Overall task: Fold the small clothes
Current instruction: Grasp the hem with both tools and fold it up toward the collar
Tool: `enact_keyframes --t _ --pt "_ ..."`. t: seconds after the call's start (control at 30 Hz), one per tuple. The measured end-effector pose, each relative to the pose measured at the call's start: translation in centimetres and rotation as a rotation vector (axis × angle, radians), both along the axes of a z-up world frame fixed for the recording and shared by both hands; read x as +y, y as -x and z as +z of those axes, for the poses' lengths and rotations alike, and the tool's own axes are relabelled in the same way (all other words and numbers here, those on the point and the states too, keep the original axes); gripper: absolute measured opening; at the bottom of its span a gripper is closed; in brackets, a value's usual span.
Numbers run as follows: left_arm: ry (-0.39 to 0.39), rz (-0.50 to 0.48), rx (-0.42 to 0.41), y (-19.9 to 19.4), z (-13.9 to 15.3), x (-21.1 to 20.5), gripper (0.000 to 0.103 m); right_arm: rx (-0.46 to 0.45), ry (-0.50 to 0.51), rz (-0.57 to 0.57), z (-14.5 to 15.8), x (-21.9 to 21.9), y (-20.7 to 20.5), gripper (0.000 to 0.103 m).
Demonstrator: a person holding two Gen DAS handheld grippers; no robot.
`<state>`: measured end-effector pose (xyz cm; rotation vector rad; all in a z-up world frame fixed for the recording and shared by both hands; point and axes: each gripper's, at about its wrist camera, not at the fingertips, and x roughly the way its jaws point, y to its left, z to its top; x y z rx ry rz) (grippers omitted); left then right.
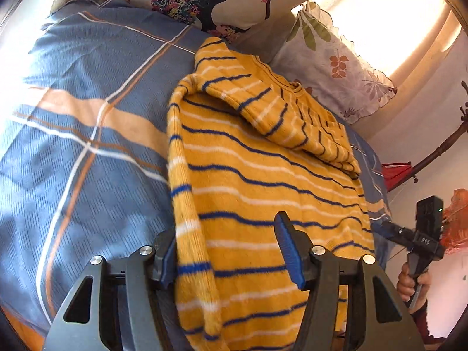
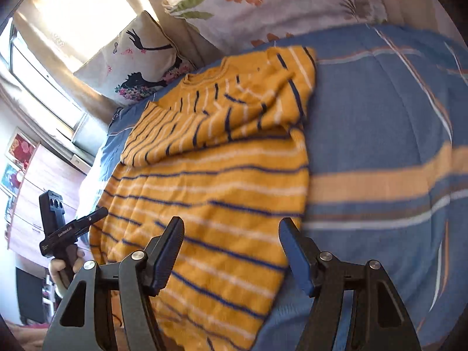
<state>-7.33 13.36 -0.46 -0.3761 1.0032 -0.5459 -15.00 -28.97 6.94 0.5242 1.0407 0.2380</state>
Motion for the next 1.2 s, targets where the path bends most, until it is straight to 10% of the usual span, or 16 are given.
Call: enact_keyframes --t 0.5,0.7,0.87,1.2 --pt "0.139 -0.059 0.084 7.2 -1.8 1.1 0.047 0.025 -0.493 0.032 -5.3 1.2 8.3 0.072" --pt "0.081 -0.080 0.105 8.3 -3.3 -0.2 0.047 0.130 -0.417 0.137 -7.9 6.2 8.8 0.067" --pt "0.039 -0.065 0.083 8.8 -2.7 0.6 0.011 0.128 -0.264 0.215 -6.7 8.8 8.6 0.016" --pt "0.198 -0.027 -0.092 7.4 5.7 3.5 0.010 -0.111 -0.234 0.254 1.8 8.6 8.1 0.009"
